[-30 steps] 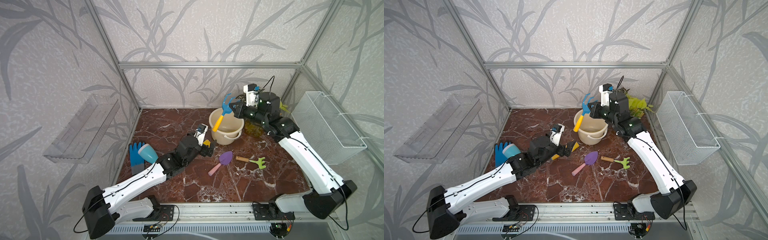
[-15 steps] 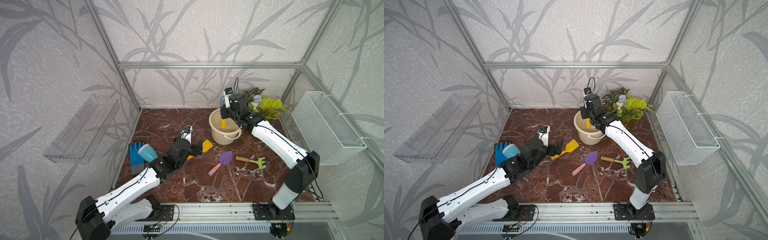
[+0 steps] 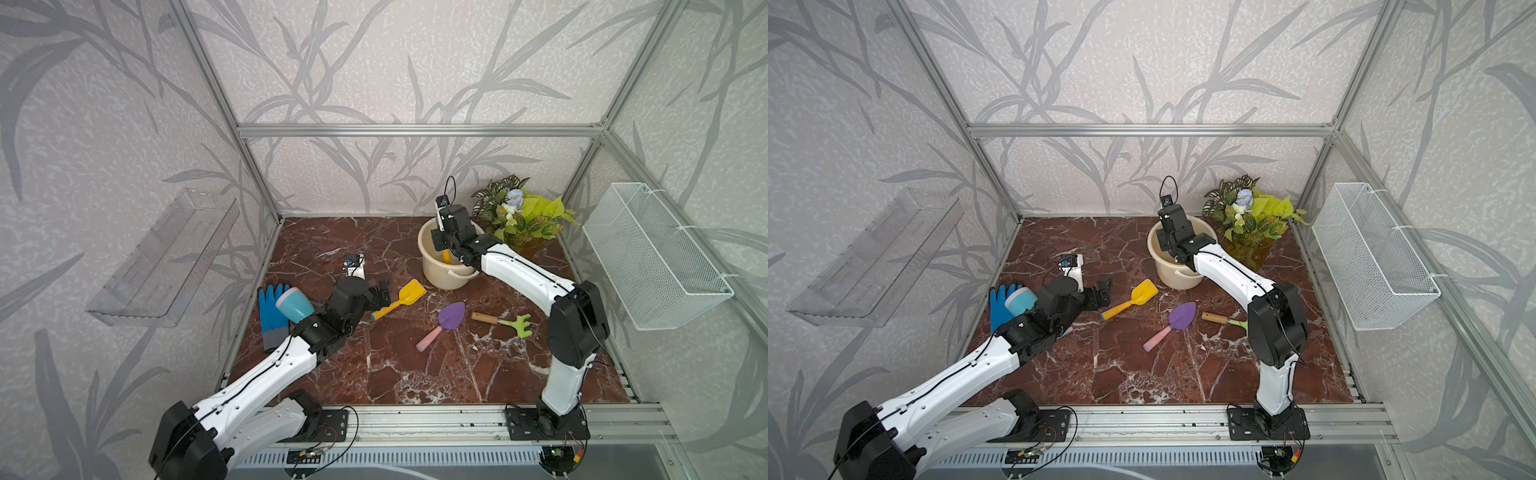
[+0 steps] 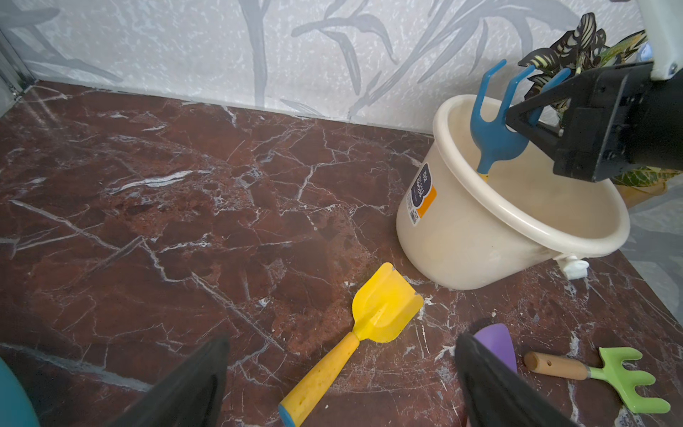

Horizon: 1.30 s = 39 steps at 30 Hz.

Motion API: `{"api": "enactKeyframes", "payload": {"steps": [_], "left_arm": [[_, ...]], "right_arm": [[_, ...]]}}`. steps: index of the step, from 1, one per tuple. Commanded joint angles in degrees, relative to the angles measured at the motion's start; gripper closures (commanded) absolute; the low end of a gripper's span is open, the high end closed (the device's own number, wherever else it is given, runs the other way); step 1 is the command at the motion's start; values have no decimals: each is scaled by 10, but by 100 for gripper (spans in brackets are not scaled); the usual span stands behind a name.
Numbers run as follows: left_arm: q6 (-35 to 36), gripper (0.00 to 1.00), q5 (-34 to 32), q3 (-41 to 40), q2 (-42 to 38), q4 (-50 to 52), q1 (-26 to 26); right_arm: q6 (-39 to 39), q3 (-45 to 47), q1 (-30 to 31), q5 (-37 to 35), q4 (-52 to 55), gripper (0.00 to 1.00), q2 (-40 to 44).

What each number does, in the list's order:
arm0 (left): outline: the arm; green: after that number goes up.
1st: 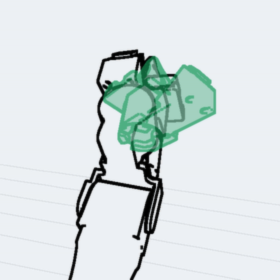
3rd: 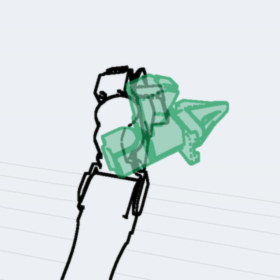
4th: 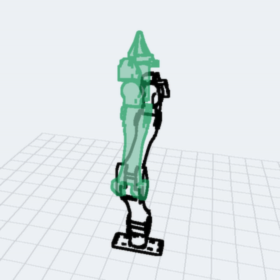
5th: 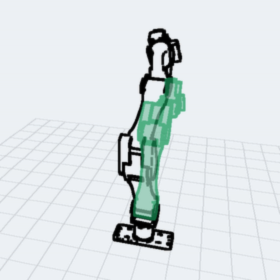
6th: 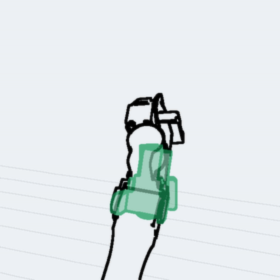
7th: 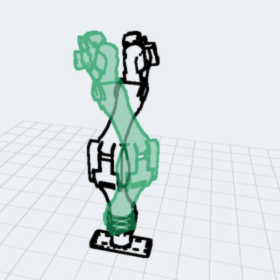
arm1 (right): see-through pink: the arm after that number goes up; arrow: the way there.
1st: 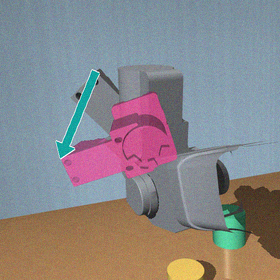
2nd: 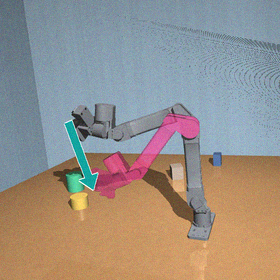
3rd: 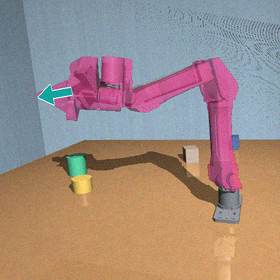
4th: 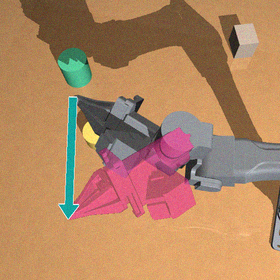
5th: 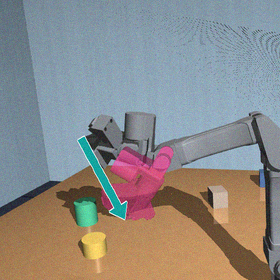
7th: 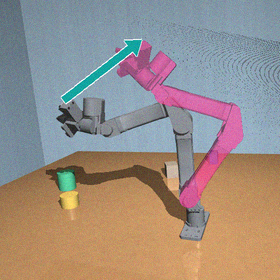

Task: Organize the gardening tools
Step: Place the gardening tool in the container, then pick up the gardening tool from the center of the board.

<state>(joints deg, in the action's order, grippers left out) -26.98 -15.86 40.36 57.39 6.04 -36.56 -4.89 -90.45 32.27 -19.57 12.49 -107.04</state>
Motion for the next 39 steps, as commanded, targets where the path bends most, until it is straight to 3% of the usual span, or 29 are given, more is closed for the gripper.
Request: {"api": "enactKeyframes", "payload": {"steps": [1,5,9,17,23,29,32,39], "left_arm": [[-15,4,15,-10,0,2,4],[-15,4,21,-8,10,1,7],[-16,2,27,-5,26,4,8],[-15,0,54,21,73,28,28],[6,0,91,83,150,73,44],[29,1,112,147,235,124,50],[32,15,109,173,277,151,51],[36,19,113,213,370,179,53]], "right_arm": [[-7,-1,1,-13,-25,96,-6],[-9,0,1,-6,-23,84,-5],[-11,-11,1,-3,-12,64,0],[-24,-34,4,8,63,51,61],[-57,16,3,14,115,34,161],[-89,96,4,43,153,30,274],[-108,143,4,61,168,30,323],[-139,243,4,86,176,30,405]]}}
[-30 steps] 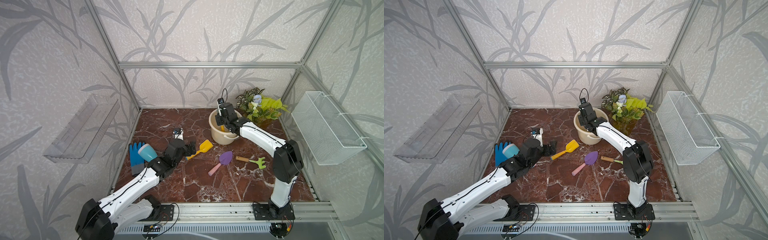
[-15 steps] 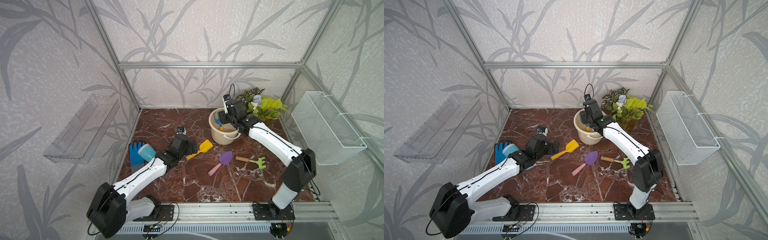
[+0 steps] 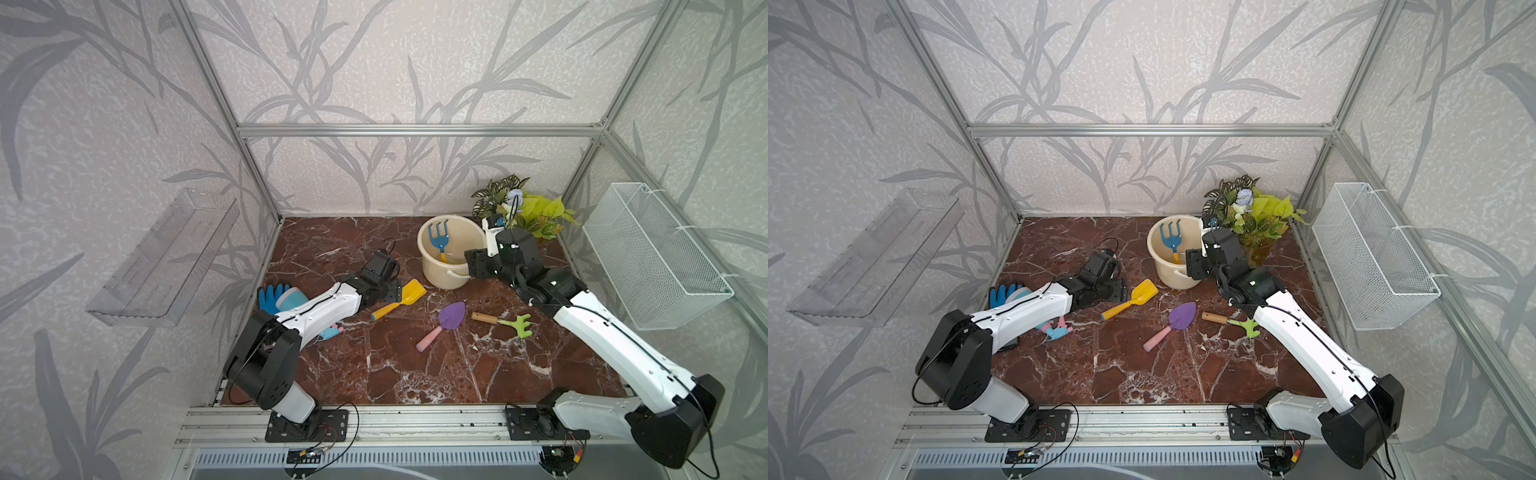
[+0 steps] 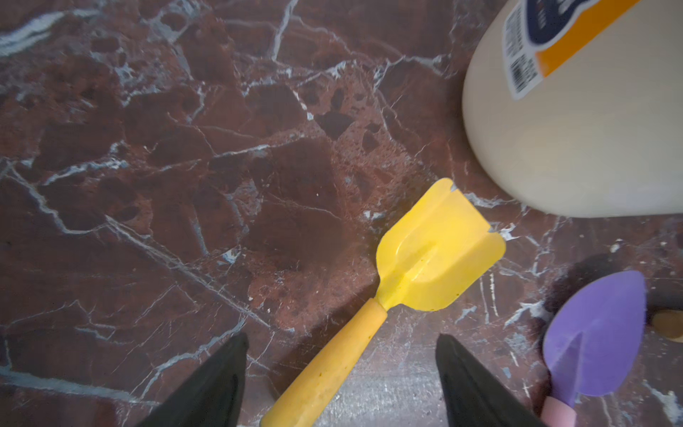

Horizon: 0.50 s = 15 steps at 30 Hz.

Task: Organize the gardening tools
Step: Pick up the gardening tool from the center of the board.

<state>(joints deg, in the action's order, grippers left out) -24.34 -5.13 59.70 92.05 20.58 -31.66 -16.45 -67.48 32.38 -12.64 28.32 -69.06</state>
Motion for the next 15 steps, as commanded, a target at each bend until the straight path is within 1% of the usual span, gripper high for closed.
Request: {"api": "enactKeyframes", "payload": {"steps": [1,5,9,11,13,15], "left_arm": [[9,19,8,22,36,35,4],[-3,18,26,24,74,36,4],[-18,19,47,1,79,22,2],[-23,23,55,-12,76,17,-2],[-25,23,58,-19,72,15,-7],[-29,27,65,-24,70,13,-12]], "right_arm": [[-26,21,3,17,19,30,33],[-36,51,3,12,15,30,63],[-42,69,3,11,12,30,73],[-44,75,3,10,9,30,72],[-46,78,3,8,6,30,70],[-48,83,3,8,1,30,68]]}}
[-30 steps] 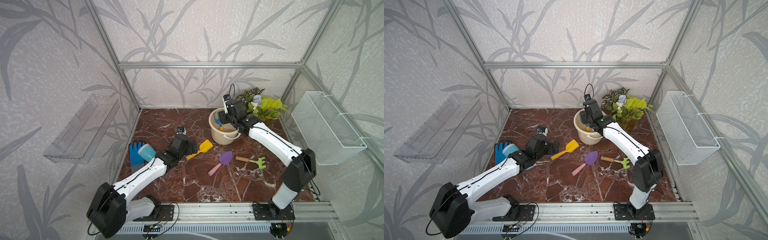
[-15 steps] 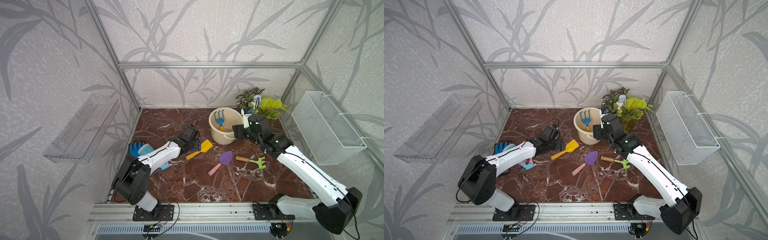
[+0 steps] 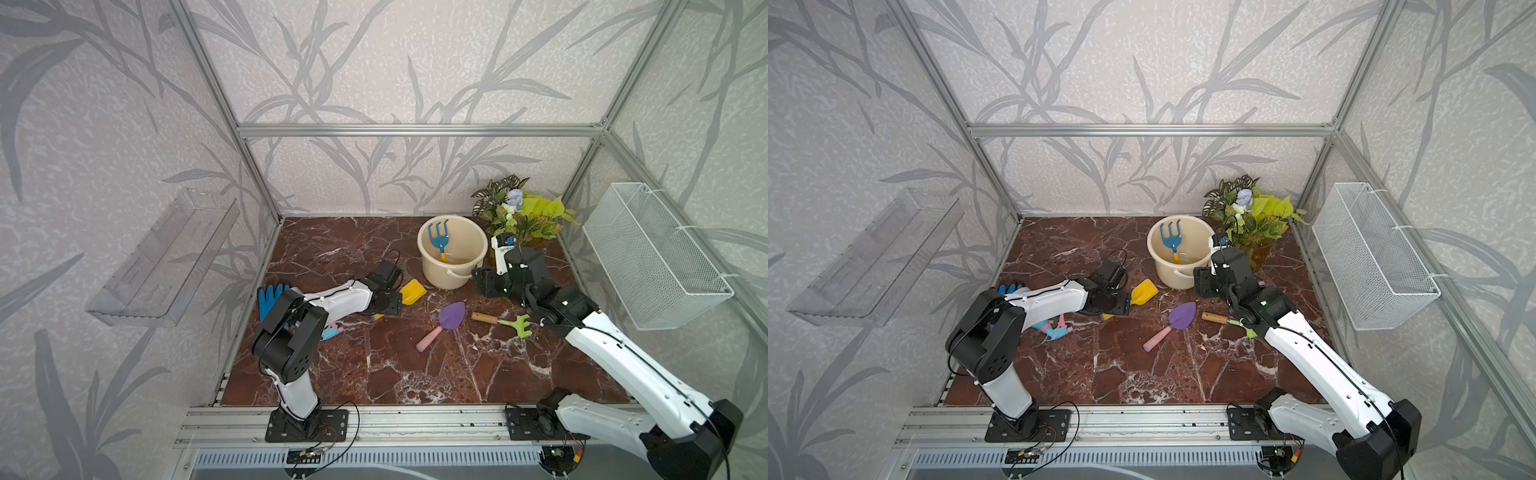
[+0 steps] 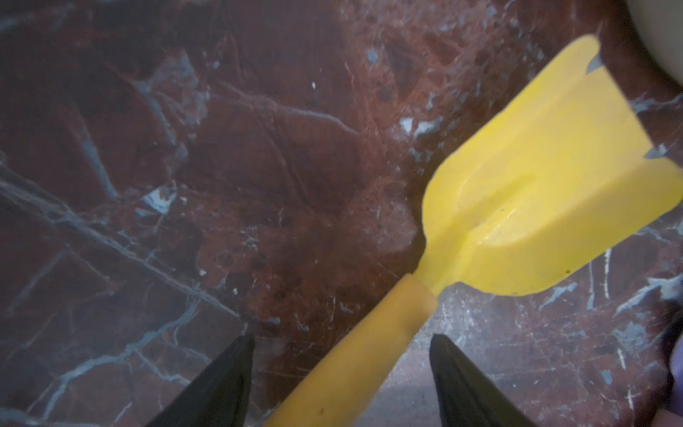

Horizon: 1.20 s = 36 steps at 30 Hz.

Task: Organize the gardening tools
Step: Pick up the gardening tool from the center of the board.

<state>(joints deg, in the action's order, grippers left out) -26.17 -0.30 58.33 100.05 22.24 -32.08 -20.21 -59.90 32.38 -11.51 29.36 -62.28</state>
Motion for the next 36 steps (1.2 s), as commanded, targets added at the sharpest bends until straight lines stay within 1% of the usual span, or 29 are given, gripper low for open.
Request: {"api": "enactKeyframes", "payload": {"steps": [1,3,5,7,10,17,19,22,28,30,34,35,36], "left_arm": [[-11,28,20,-13,-11,-4,-12],[-13,32,21,-17,-10,-3,-19],[-12,33,22,-20,-10,-2,-26],[-10,33,8,-17,-12,4,-33],[-6,41,-12,-8,-6,16,-39],[3,46,-57,20,24,58,-70],[3,47,-58,22,26,60,-72],[4,51,-62,27,30,71,-77],[7,66,-74,31,32,84,-81],[6,75,-77,26,27,82,-82],[3,96,-88,10,-4,72,-83],[2,100,-95,6,-14,72,-83],[2,100,-100,3,-25,71,-83]], "right_arm": [[-11,8,3,-3,-13,30,-1],[-15,13,3,-4,-18,31,0],[-15,19,2,-8,-27,30,2],[-15,22,2,-12,-29,30,3],[-16,21,2,-11,-30,30,1],[-17,23,2,-13,-30,30,3],[-17,23,2,-14,-31,30,4],[-19,24,2,-13,-32,30,4],[-28,27,3,-9,-37,31,2],[-29,28,2,-8,-37,31,3],[-33,27,2,1,-36,31,5],[-35,27,2,5,-36,31,6],[-37,27,3,10,-36,31,6]]}}
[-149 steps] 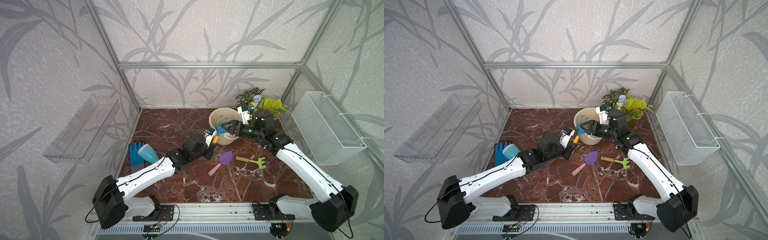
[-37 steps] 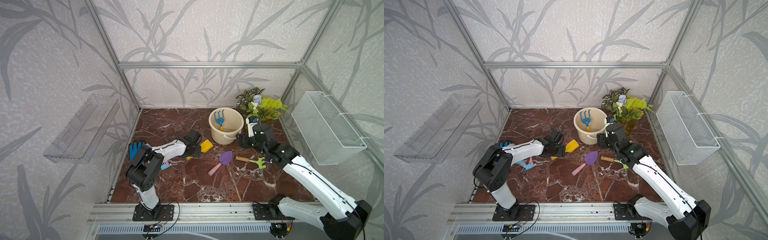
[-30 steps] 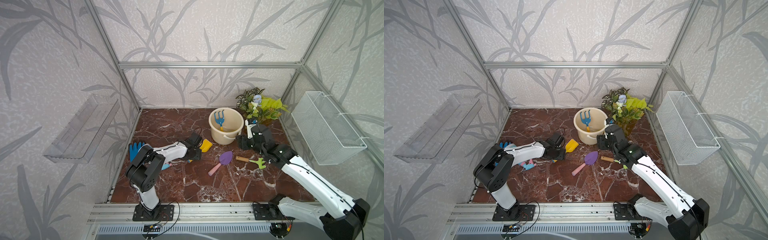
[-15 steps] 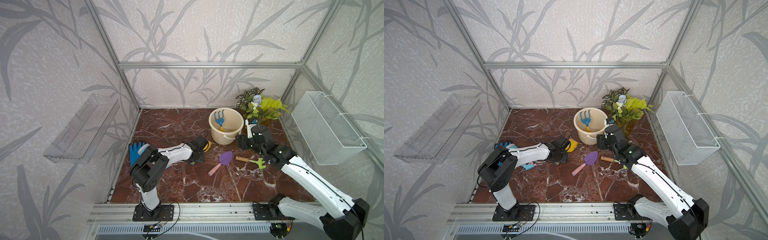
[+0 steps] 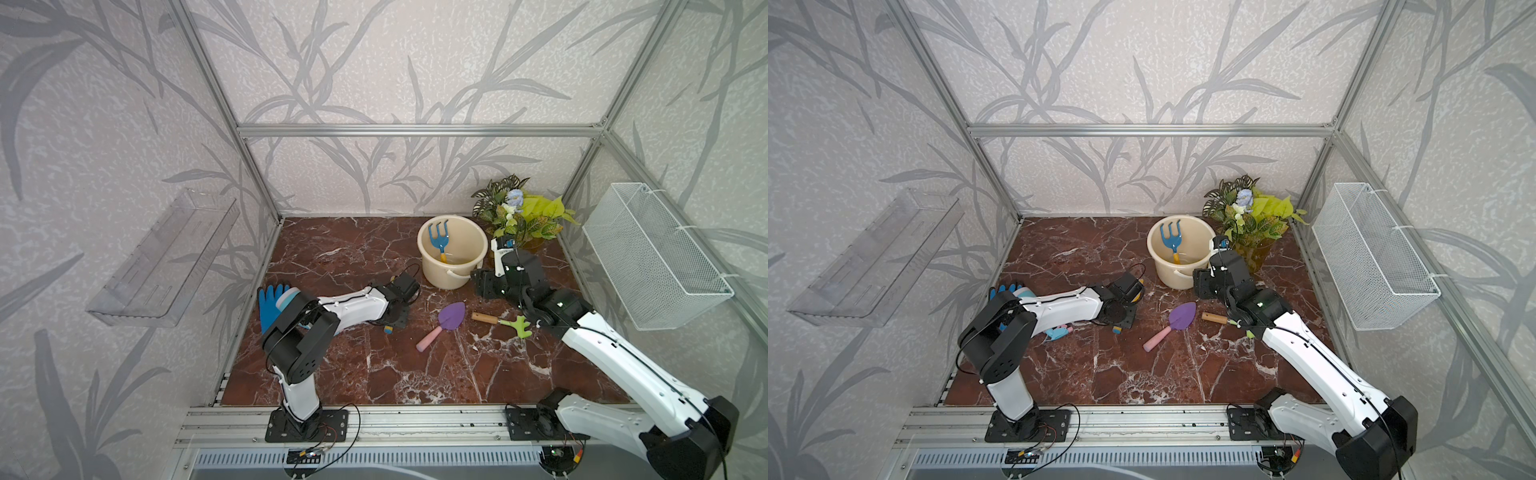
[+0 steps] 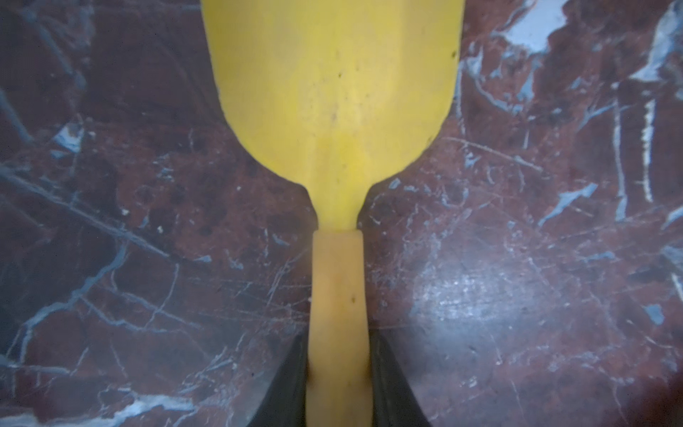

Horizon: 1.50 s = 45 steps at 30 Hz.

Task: Organize the gardening tools
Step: Pick up the gardening tool from the center of the board, then place the gardening tool in the container.

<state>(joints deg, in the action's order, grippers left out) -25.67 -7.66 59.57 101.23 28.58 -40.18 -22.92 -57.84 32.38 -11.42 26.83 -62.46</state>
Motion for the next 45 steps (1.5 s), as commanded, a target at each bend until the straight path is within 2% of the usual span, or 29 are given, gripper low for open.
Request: {"api": "enactKeyframes", "payload": {"steps": [1,5,8,12,19,24,30,35,43,45], "left_arm": [[-2,100,-33,-12,-49,7,-2],[3,100,-38,-28,-121,-14,-3],[18,100,-31,-43,-185,-40,-4],[45,100,-14,-52,-249,-65,-5],[74,100,-17,-80,-343,-145,-42],[92,100,-25,-96,-377,-195,-78],[109,100,-41,-87,-367,-206,-117],[118,100,-55,-84,-357,-212,-138],[130,100,-80,-68,-338,-213,-155],[132,100,-80,-68,-337,-218,-156]], "right_arm": [[-13,5,2,13,-11,30,8],[-26,-3,1,42,-15,30,7],[-36,-14,0,67,-20,23,1],[-48,-33,-1,105,-28,19,-9],[-71,-105,-1,232,-46,19,-53],[-89,-153,0,276,-57,18,-99],[-95,-196,8,301,-56,20,-138],[-90,-205,11,299,-42,31,-149],[-66,-214,16,277,-11,67,-154],[-62,-214,17,276,-7,79,-155]]}}
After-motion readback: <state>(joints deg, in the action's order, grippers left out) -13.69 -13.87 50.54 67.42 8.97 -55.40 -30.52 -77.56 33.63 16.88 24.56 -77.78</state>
